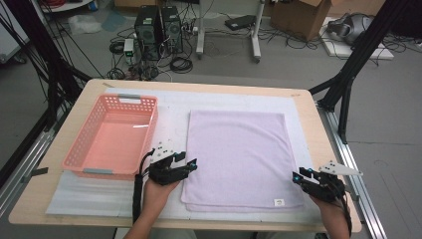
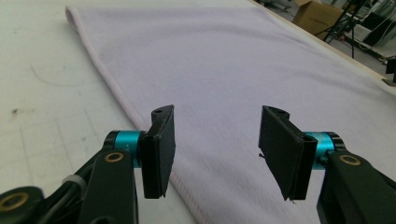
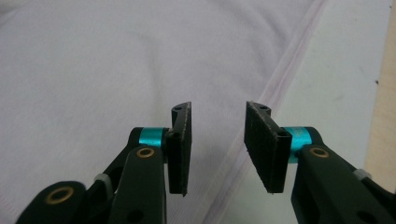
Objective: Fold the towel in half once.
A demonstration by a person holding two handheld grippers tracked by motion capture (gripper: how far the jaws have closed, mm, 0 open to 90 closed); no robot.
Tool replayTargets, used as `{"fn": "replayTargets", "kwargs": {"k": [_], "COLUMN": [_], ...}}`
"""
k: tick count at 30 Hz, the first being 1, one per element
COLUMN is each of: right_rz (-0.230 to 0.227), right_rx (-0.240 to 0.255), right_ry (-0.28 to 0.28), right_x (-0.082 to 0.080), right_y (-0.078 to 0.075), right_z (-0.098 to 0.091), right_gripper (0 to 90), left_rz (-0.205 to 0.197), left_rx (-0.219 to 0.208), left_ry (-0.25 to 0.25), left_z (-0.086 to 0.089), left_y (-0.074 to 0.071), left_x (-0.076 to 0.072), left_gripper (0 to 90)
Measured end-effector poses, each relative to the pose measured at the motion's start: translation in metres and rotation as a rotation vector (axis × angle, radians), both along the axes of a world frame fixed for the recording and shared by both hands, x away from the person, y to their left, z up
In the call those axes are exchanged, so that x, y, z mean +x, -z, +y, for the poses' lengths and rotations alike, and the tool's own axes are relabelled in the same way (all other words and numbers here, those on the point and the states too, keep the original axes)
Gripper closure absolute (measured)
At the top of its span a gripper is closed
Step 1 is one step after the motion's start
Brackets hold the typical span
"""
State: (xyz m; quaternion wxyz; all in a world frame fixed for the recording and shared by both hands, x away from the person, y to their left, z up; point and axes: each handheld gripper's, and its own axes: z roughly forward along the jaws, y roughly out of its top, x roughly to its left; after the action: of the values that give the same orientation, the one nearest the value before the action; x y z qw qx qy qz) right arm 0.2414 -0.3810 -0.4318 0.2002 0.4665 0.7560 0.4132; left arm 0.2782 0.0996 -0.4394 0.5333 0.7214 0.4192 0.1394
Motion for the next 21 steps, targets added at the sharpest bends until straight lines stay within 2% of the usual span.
{"fn": "replayTargets", "kwargs": {"k": [7, 11, 16, 17, 19, 21], "right_rz": [0.041, 0.056, 0.08, 0.089, 0.09, 0.088], "right_rx": [-0.006, 0.004, -0.002, -0.008, -0.021, -0.043], "right_ry": [0.014, 0.027, 0.015, 0.014, -0.008, -0.01], "right_x": [-0.027, -0.039, -0.041, -0.041, -0.04, -0.04], "right_y": [0.006, 0.009, 0.013, 0.015, 0.016, 0.013], "right_z": [-0.003, -0.004, 0.001, 0.003, 0.006, 0.009], "right_gripper": [74.1, 74.1, 72.9, 74.9, 85.5, 87.0], "left_rz": [0.023, 0.041, 0.04, 0.042, 0.048, 0.05], "left_rx": [0.018, 0.021, 0.014, 0.012, 0.007, 0.007], "left_ry": [0.019, 0.032, 0.019, 0.021, 0.014, 0.008], "left_z": [0.01, 0.014, 0.019, 0.02, 0.022, 0.023], "left_y": [0.006, 0.008, 0.009, 0.009, 0.01, 0.011], "left_x": [-0.026, -0.039, -0.046, -0.047, -0.047, -0.047], "left_gripper": [47.2, 50.0, 50.0, 49.8, 49.4, 49.2]}}
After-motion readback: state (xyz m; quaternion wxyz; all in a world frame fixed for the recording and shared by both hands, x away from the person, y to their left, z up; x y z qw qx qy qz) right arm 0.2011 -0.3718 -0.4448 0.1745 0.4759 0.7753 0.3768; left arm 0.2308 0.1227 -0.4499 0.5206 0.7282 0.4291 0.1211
